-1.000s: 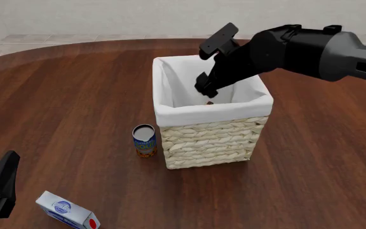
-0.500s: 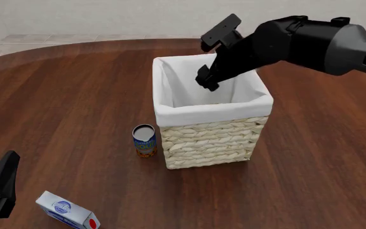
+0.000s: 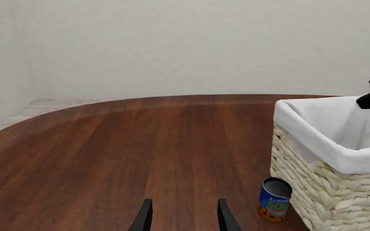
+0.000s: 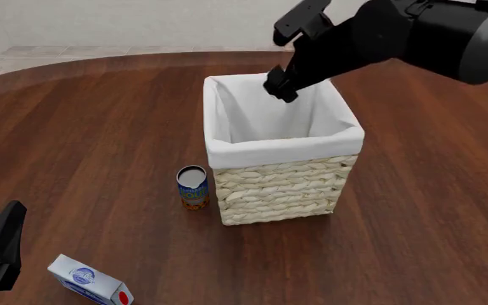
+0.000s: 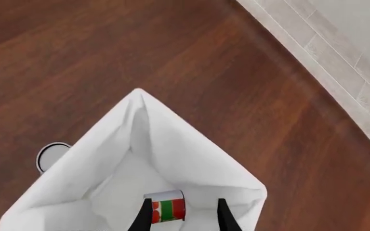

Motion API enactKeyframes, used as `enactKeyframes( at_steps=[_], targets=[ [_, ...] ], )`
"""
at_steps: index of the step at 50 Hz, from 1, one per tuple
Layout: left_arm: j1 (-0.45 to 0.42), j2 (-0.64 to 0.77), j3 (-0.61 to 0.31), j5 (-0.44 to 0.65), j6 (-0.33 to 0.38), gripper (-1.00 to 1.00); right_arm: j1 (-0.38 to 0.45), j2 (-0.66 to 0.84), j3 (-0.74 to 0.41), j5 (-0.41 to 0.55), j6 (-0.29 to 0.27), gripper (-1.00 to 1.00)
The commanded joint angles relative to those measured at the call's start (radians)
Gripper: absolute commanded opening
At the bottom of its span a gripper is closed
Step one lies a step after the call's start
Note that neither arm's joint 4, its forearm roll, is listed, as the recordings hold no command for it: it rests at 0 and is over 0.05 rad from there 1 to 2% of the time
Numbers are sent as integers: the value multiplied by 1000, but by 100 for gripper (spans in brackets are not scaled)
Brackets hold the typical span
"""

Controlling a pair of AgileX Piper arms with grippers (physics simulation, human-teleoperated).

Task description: Pick up the tomato sauce, and put it in the basket.

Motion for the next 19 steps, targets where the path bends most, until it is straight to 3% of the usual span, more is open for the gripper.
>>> enactKeyframes(
  at_steps=[1,19],
  targets=[
    [0,0,0,0,0,100,9,-31,-9,15,-18,100],
    [0,0,0,0,0,100,23,-74,-27,43,-48,100]
  ],
)
